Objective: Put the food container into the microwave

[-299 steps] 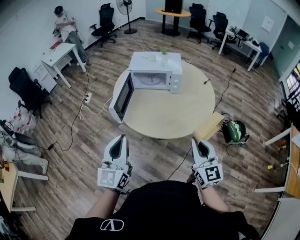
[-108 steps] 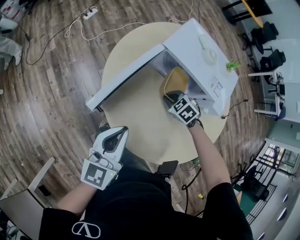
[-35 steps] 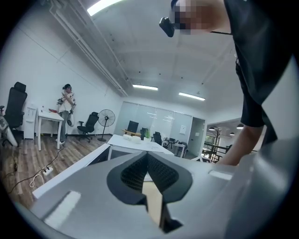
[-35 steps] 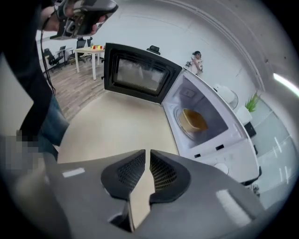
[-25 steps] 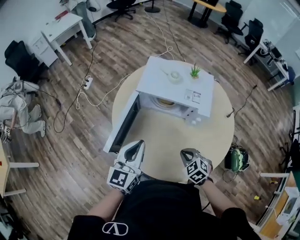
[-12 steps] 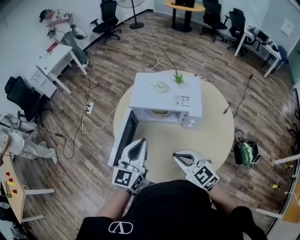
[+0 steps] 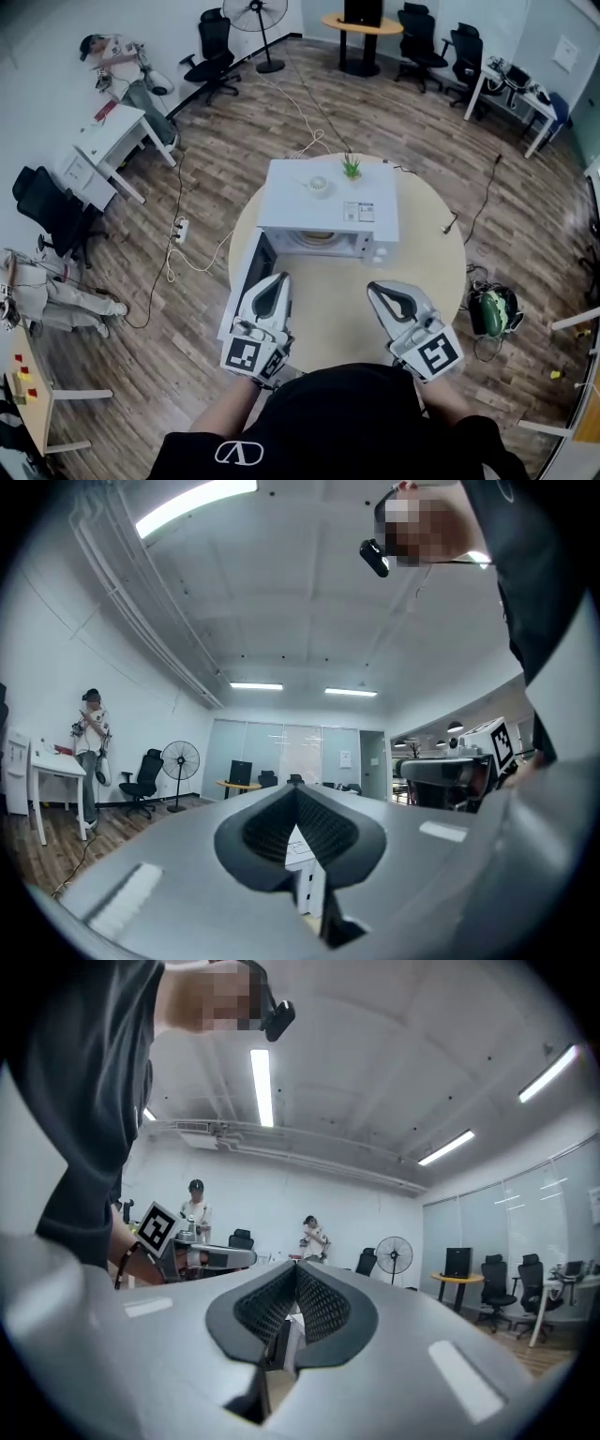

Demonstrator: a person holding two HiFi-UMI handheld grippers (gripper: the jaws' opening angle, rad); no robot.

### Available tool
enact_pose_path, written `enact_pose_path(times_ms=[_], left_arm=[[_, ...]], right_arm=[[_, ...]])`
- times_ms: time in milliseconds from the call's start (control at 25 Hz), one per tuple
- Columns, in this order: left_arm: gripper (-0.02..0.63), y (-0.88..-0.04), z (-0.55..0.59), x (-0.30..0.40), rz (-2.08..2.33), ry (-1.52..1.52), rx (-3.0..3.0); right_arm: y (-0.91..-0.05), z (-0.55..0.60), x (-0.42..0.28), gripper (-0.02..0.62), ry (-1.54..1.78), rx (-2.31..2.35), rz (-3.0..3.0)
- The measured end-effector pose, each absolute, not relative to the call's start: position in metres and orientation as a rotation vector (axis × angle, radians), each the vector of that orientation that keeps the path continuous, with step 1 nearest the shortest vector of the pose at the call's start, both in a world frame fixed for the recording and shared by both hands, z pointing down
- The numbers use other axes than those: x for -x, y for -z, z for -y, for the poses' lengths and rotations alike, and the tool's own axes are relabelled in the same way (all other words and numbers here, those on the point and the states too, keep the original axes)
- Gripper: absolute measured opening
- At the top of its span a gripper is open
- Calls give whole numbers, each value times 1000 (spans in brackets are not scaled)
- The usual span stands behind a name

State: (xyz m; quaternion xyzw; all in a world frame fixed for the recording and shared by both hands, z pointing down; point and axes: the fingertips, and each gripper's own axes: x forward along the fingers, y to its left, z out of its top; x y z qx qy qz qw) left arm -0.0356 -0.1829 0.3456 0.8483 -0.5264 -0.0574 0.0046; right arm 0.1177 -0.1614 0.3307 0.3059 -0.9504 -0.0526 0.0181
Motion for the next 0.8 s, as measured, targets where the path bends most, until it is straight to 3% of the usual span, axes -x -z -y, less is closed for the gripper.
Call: enact_pose_path(times_ms=[400, 800], left_arm=[[0, -335, 181, 44, 1680, 188, -2652], [0, -333, 178, 50, 1710, 241, -2637]], right_arm=[[-328, 192, -174, 11, -77, -1316, 3037], [-354, 200, -174, 10, -139, -1325, 2976]])
